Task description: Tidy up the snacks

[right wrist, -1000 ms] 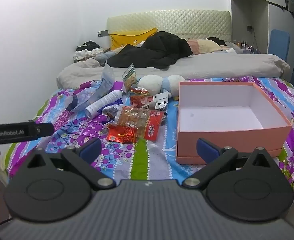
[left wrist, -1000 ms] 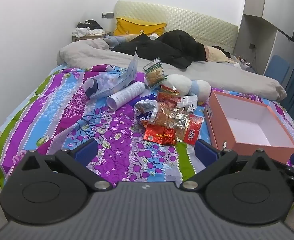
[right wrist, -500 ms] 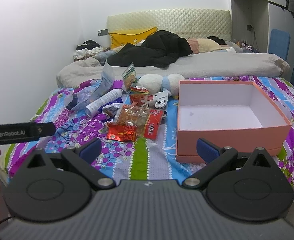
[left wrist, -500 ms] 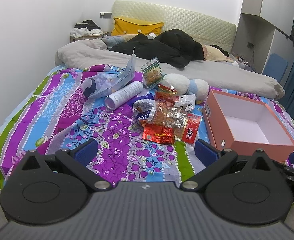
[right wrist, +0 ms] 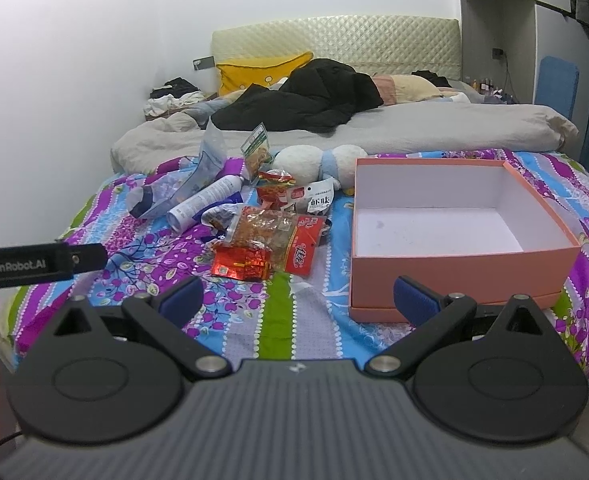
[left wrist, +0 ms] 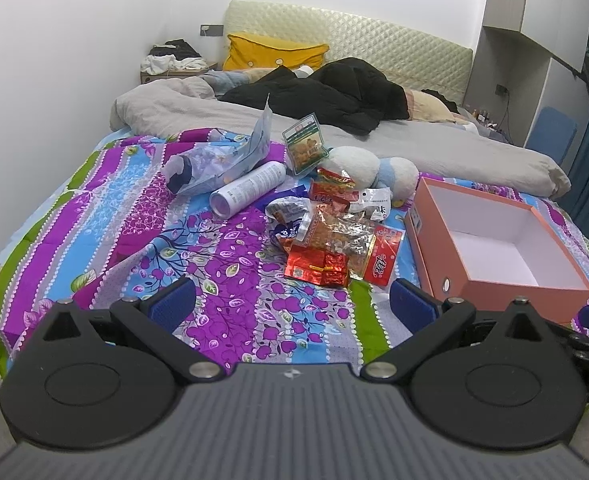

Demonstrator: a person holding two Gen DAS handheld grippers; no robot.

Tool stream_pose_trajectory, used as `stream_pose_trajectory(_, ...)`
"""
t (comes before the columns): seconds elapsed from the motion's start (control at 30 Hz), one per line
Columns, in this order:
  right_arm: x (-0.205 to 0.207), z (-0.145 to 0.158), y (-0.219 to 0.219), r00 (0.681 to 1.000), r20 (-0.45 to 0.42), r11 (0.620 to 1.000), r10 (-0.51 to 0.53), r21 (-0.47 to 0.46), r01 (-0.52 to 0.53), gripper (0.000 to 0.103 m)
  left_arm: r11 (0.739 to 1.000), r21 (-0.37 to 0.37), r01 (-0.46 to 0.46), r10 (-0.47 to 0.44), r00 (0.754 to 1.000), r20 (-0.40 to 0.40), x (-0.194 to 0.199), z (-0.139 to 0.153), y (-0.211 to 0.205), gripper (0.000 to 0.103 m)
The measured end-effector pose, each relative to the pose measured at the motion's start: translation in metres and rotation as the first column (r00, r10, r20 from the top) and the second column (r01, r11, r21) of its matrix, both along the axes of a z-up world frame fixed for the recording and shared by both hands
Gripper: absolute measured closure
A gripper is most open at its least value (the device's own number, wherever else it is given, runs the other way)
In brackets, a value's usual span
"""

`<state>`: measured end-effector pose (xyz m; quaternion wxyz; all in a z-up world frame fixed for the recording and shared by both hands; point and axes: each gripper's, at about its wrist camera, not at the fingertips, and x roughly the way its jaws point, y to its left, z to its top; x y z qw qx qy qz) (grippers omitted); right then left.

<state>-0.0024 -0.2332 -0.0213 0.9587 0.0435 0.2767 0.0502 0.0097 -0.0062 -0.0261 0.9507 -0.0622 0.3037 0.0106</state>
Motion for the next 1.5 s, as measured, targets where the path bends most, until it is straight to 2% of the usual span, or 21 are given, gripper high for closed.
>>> stream_pose_trajectory(0.53, -0.001, -0.002, 0.002, 1.000, -0.002, 1.000, 0.023, 0.009, -0.023, 0.000, 1.000, -0.015, 0.004, -0.004, 1.000, -0.006, -0.003, -0.002, 0.003, 0.000)
stream_pose_trajectory(0.87, -0.003, -0.007, 0.002, 1.000, -0.003, 0.999, 0.023, 0.026, -0.023, 0.000, 0.999, -0.013, 0.041, -0.041, 0.999, -0.022, 0.006, -0.010, -0.004, 0.000)
stream_pose_trajectory(1.27, -0.008, -0.009, -0.005, 0.999, 0.048, 0.999, -0.015, 0.031, 0.013, 0.000, 0.996, -0.027, 0.085, -0.087, 0.995, -0.056, 0.015, -0.023, -0.007, 0.000)
stream_pose_trajectory(1.37, -0.009, -0.009, -0.009, 0.998, 0.061, 0.999, -0.015, 0.030, 0.013, 0.006, 0.994, -0.036, 0.101, -0.103, 0.993, -0.055, 0.019, -0.026, -0.008, 0.000)
stream_pose_trajectory(1.5, -0.006, -0.014, -0.013, 0.999, 0.041, 0.999, -0.012, 0.051, 0.009, 0.006, 0.993, -0.042, 0.111, -0.113, 0.992, -0.057, 0.023, -0.029, -0.009, 0.000)
